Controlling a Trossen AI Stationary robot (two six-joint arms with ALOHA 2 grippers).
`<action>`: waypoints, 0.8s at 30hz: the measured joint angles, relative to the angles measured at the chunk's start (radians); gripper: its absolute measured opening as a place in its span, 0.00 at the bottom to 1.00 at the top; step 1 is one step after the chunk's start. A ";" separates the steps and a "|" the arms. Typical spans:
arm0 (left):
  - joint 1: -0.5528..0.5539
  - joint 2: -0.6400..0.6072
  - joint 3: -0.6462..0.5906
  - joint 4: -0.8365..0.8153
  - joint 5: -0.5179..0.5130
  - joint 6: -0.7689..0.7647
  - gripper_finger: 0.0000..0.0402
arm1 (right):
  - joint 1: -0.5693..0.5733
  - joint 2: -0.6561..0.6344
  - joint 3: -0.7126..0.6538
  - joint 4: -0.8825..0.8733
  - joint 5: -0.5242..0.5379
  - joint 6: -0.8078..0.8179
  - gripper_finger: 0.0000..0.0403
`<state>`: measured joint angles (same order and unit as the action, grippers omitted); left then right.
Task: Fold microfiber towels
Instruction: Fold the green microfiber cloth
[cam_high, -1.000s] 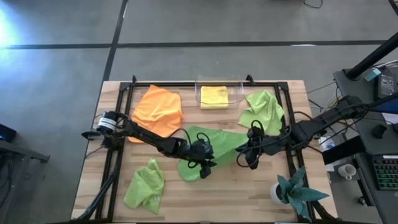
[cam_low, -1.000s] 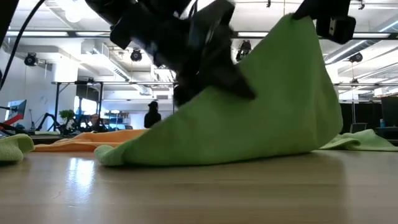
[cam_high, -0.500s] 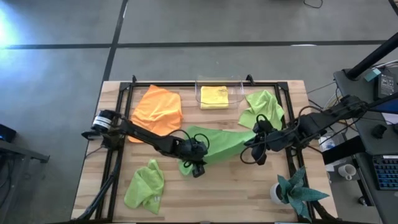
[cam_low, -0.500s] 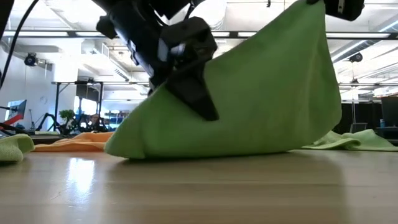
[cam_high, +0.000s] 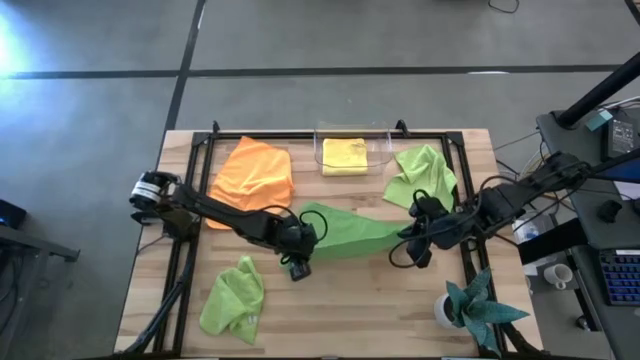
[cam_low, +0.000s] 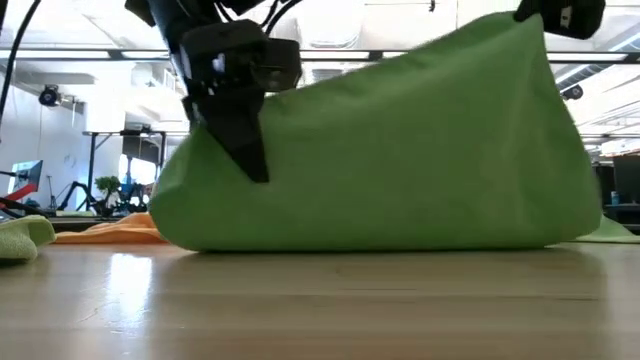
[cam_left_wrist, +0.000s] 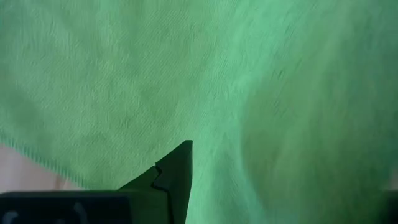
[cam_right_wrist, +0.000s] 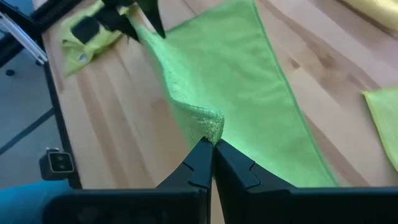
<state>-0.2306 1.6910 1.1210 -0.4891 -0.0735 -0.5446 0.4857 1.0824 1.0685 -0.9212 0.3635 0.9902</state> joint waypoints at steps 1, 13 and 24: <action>0.000 -0.005 0.000 -0.017 0.011 0.000 0.32 | 0.005 0.000 -0.004 -0.003 0.000 0.008 0.02; 0.000 -0.009 -0.003 -0.094 0.081 0.007 0.32 | 0.061 0.000 0.002 -0.048 0.000 0.084 0.02; 0.001 -0.009 -0.004 -0.037 0.080 0.157 0.32 | 0.069 0.000 -0.002 -0.047 0.001 0.083 0.02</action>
<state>-0.2298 1.6821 1.1168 -0.5257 0.0067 -0.3877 0.5545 1.0828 1.0669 -0.9684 0.3645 1.0737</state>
